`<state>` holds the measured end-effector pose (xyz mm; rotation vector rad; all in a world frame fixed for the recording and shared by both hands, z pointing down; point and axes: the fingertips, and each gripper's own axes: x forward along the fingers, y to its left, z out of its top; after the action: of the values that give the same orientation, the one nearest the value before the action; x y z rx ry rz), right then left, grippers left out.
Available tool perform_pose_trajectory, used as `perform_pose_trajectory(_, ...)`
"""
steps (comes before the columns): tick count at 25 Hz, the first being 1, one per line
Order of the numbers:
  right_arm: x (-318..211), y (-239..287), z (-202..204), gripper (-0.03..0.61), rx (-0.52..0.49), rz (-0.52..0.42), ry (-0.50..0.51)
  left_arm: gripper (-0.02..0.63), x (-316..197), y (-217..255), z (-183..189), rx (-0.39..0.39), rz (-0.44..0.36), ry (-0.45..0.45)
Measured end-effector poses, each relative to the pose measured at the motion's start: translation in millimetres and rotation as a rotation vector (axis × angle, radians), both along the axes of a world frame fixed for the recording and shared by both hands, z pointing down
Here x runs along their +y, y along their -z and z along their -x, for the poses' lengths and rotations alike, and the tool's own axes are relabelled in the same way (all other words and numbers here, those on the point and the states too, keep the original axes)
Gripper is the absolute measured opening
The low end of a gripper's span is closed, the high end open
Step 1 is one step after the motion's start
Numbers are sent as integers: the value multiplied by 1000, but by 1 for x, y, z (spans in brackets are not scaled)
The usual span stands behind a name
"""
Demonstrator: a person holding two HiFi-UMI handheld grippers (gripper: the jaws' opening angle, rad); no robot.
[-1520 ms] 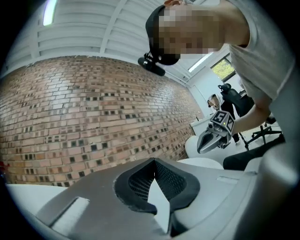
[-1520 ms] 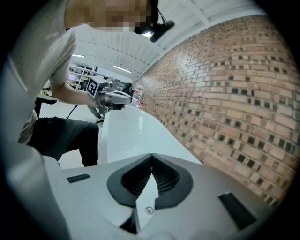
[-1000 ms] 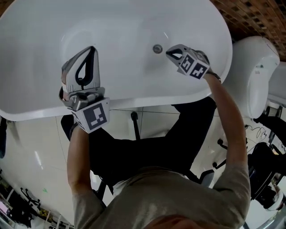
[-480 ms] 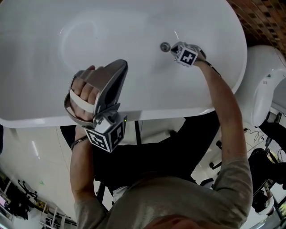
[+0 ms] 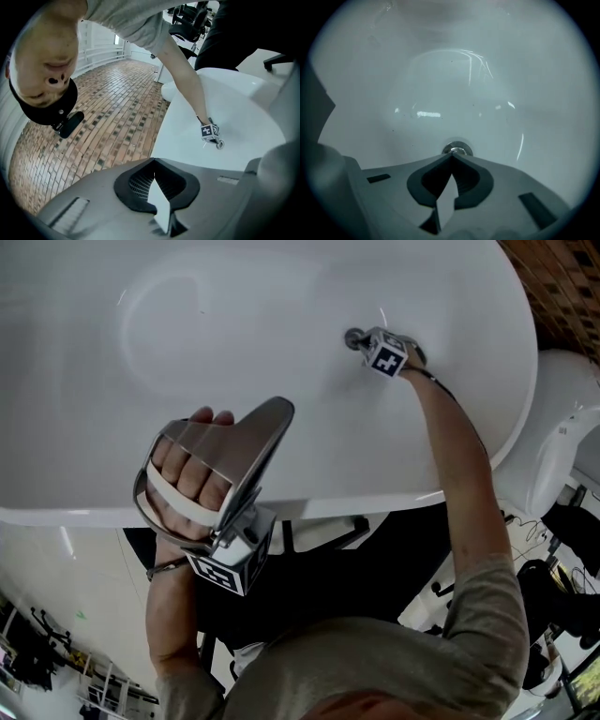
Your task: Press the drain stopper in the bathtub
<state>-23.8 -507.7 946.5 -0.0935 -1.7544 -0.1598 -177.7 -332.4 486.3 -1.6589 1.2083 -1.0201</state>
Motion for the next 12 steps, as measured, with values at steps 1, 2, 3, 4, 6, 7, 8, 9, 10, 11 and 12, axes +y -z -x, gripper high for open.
perform_pose_trajectory(1,-2,-5,2,0,-1,-4,-8,2,-1,2,1,6,-3,3)
perform_pose_trajectory(2,-3,-10,4,0,4,-9,-13,2,-2,4,1,15,-5,5)
perform_pose_trajectory(3,-5,-15,4,0,12,-15,-13,2,-4,6,2,28,-6,6)
perform_pose_trajectory(4,-6,-19,4,0,23,-21,-7,2,-5,9,3,44,-6,7)
perform_pose_trajectory(6,-8,-27,4,2,38,-30,5,2,-8,14,6,80,-4,10)
perform_pose_trajectory(7,-9,-31,4,2,41,-31,2,2,-10,16,7,101,-3,12)
perform_pose_trajectory(8,-9,-35,4,2,43,-28,-6,2,-11,18,10,125,-2,16)
perform_pose_trajectory(9,-9,-38,3,2,43,-23,-17,2,-13,21,13,152,-1,23)
perform_pose_trajectory(10,-10,-40,3,3,40,-17,-29,2,-14,23,17,184,0,33)
perform_pose_trajectory(11,-11,-40,3,5,33,-13,-40,2,-16,26,23,221,1,48)
perform_pose_trajectory(12,-12,-39,5,8,21,-11,-51,2,-17,28,31,262,0,68)
